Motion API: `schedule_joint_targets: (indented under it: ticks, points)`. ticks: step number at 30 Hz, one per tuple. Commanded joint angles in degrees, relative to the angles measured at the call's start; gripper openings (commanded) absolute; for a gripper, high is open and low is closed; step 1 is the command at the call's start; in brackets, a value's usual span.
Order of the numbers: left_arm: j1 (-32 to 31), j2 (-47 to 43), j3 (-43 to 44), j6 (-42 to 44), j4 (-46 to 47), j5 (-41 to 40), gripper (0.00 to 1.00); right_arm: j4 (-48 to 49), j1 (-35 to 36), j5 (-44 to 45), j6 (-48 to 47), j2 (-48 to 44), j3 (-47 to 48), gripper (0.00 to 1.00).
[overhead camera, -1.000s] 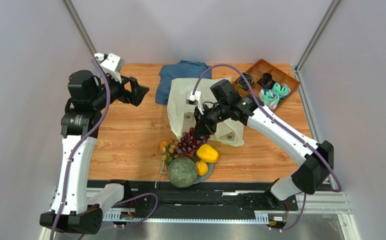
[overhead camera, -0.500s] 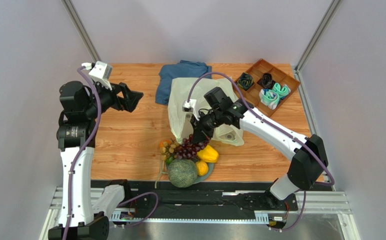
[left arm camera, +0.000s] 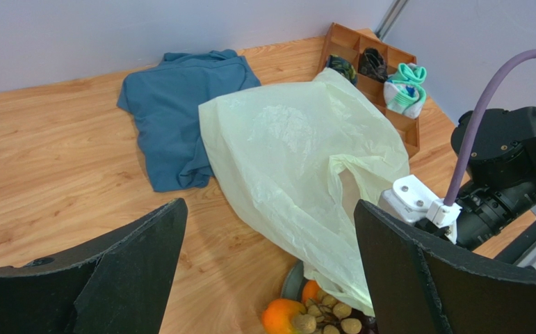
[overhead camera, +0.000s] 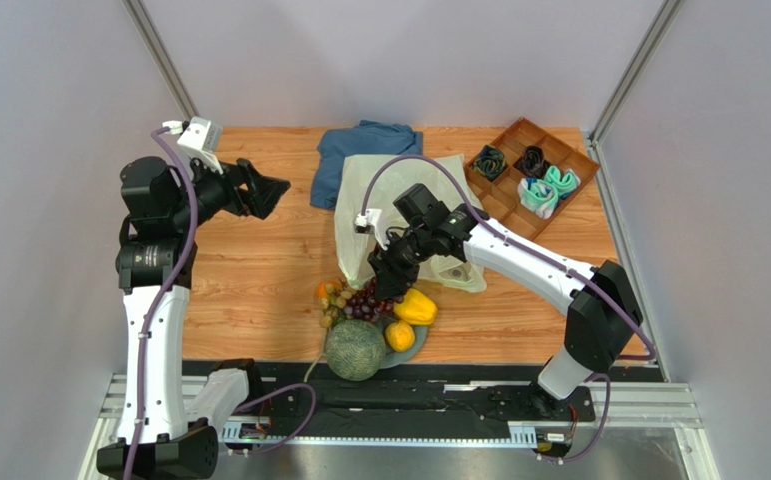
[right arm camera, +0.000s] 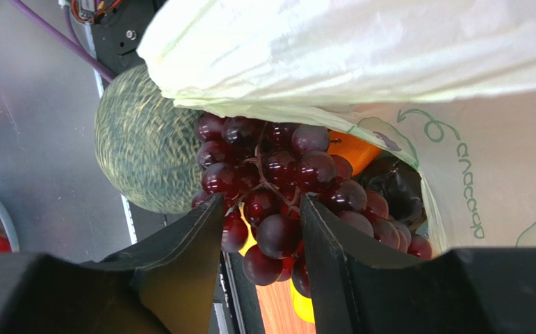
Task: Take the fake fruits out of the plastic bag
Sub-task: Place the fake fruit on the plate, then adjust the plastic bag at the center of the board.
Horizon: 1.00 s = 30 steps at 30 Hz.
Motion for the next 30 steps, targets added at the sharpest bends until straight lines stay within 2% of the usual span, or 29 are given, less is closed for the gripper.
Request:
schedule_joint_targets:
  ticks: [1, 7, 14, 16, 20, 23, 24, 30]
  points:
    - [0.46, -0.03, -0.09, -2.42, 3.57, 1.97, 0.98, 1.0, 0.3, 2.82, 0.6, 0.13, 1.89, 0.51]
    - [0.37, 0.32, -1.14, -3.21, 4.19, 2.33, 0.98, -0.93, 0.21, 4.23, -0.63, -1.36, 3.56, 0.52]
    - [0.2, 2.59, -3.34, -4.87, 4.54, 3.64, 0.99, -7.33, -0.05, 3.79, -2.21, -5.58, 6.72, 0.6]
    - [-0.77, 4.18, -3.17, -4.62, 4.71, 5.84, 0.99, -8.75, -1.45, 3.97, -2.91, -8.12, 8.03, 0.61]
    - [-7.69, 9.09, -2.46, -0.85, 1.92, 5.67, 0.99, -11.13, -5.84, 5.72, -3.09, -11.73, 8.83, 0.62]
    - [-11.83, 13.57, -1.32, 1.62, -0.73, 2.69, 0.99, -10.44, -9.8, 9.32, -3.18, -13.23, 8.13, 0.63]
    - [-12.54, 14.64, -0.97, 1.54, -1.17, 1.2, 0.99, -9.82, -10.59, 13.86, -2.83, -13.41, 7.69, 0.64]
    - [-14.66, 21.32, -0.88, -0.75, -1.0, -4.09, 0.99, -5.43, -17.89, 23.12, -0.37, -12.62, 4.36, 0.67]
